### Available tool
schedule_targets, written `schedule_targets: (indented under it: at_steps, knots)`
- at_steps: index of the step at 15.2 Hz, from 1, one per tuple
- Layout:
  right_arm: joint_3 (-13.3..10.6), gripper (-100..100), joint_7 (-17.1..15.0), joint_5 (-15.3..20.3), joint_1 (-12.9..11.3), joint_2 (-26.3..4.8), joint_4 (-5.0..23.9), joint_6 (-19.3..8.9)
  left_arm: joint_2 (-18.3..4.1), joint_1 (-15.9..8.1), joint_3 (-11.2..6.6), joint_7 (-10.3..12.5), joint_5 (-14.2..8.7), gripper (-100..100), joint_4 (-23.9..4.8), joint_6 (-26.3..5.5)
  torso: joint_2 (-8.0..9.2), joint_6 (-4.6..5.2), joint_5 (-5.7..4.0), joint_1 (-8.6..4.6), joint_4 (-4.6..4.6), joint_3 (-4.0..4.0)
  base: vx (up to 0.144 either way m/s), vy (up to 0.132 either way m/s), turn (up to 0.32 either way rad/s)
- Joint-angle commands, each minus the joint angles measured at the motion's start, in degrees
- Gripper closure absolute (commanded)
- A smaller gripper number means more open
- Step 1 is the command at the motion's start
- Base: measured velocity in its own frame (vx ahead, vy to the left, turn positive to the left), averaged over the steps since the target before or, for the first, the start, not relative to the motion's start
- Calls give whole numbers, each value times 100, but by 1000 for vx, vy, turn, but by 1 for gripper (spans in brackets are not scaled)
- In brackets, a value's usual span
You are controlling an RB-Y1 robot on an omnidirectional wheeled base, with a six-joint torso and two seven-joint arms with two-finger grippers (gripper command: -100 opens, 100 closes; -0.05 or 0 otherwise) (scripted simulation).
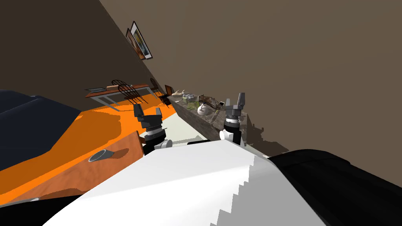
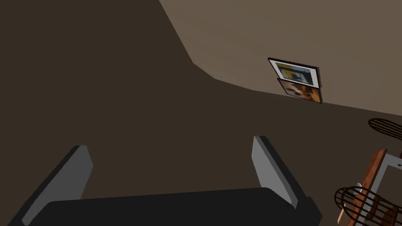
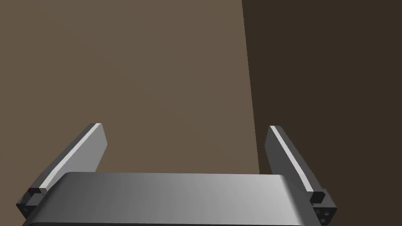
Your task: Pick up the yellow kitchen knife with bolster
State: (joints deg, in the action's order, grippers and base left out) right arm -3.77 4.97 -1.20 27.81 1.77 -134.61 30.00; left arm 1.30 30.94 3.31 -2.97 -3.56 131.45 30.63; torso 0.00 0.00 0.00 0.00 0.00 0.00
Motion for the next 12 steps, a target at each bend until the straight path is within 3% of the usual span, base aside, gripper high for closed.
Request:
schedule_targets:
  at_steps: [1, 2, 12]
  knots:
    - [18, -100, 23, 67, 17, -260, 36, 29, 0, 0, 0, 0, 0, 0, 0, 0, 0, 0, 0, 0, 0, 0, -19, 27, 40]
    - [18, -100, 23, 67, 17, -260, 36, 29, 0, 0, 0, 0, 0, 0, 0, 0, 4, -1, 1, 6, 0, 2, -39, 53, 44]
    - [210, -100, 268, 779, 196, -1511, 415, 336, 0, 0, 0, 0, 0, 0, 0, 0, 4, -1, 3, 12, 1, 2, -20, 46, 80]
